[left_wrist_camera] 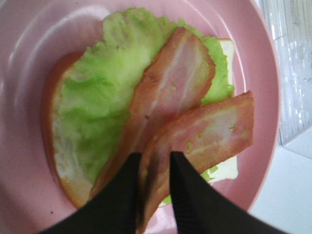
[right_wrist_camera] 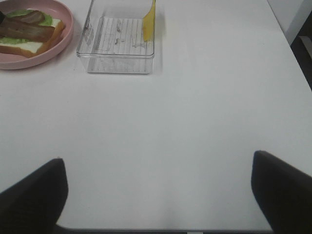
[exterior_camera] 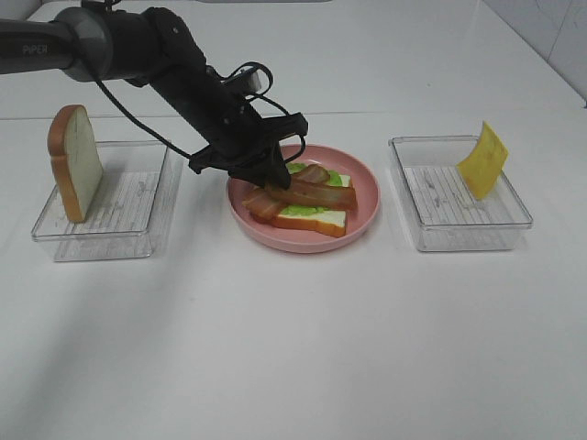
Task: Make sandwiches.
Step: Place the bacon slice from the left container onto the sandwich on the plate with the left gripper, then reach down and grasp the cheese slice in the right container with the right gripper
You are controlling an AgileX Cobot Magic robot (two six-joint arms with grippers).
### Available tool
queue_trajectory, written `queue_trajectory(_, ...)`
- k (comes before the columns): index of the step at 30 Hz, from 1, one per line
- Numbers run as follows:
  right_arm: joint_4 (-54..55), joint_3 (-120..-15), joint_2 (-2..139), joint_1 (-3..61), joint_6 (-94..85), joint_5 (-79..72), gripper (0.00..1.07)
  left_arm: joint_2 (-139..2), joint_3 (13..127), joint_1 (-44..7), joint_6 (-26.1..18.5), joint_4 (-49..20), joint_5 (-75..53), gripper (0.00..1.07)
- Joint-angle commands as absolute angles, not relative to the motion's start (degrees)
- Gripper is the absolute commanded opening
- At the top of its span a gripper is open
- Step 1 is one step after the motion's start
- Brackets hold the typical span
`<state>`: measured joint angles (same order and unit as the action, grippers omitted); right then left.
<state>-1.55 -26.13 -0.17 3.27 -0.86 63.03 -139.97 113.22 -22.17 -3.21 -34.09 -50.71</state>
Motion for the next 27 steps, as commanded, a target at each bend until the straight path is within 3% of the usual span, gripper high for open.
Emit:
queue_trajectory(1, -1.6, -25.9, -2.0, 3.1, -1.3, 63.0, 0.99, -139.9, 114.6, -22.5, -1.7, -31.9, -52.5, 0.55)
queue_trajectory(2, -1.6, -25.9, -2.0, 3.1, -1.3, 63.0, 0.99, -139.9, 115.7, -22.5, -1.7, -31.1, -53.6, 0.69)
queue_trajectory(3, -1.6, -25.9, -2.0, 3.1, -1.3, 63.0, 0.99, -139.9, 118.1, -22.5, -1.7, -30.3, -56.1, 0.92)
queue_trajectory(4, -1.6, -25.9, -2.0, 3.1, -1.3, 63.0, 0.99, -139.9, 118.1, -22.5, -1.7, -30.3, -56.1, 0.92)
queue_trajectory(5, -1.6, -25.9, -2.0, 3.1, -1.3, 63.0, 0.99, -139.9, 121.8, -22.5, -0.9, -29.5, -59.8, 1.02)
queue_trajectory(9, -1.6, -25.9, -2.0, 3.1, -1.3, 63.0, 0.99, -139.9, 127.9, -22.5, 1.7, -25.7, -66.5, 1.02)
queue_trajectory(12, -1.6, -25.9, -2.0, 3.1, -1.3, 63.0, 0.99, -139.7, 136.4, -22.8, 5.5, -17.9, -75.6, 1.02)
queue_trajectory(19, -1.4, -25.9, -2.0, 3.1, -1.3, 63.0, 0.99, -133.9, 136.8, -23.1, 7.2, -13.8, -75.6, 1.02)
queue_trajectory(24, -1.4, -25.9, -2.0, 3.1, -1.3, 63.0, 0.99, -125.6, 128.5, -23.0, 6.8, -10.9, -75.6, 1.0)
queue_trajectory(27, -1.4, -25.9, -2.0, 3.1, -1.3, 63.0, 0.99, -115.8, 113.4, -23.0, 6.2, -6.8, -75.5, 1.0)
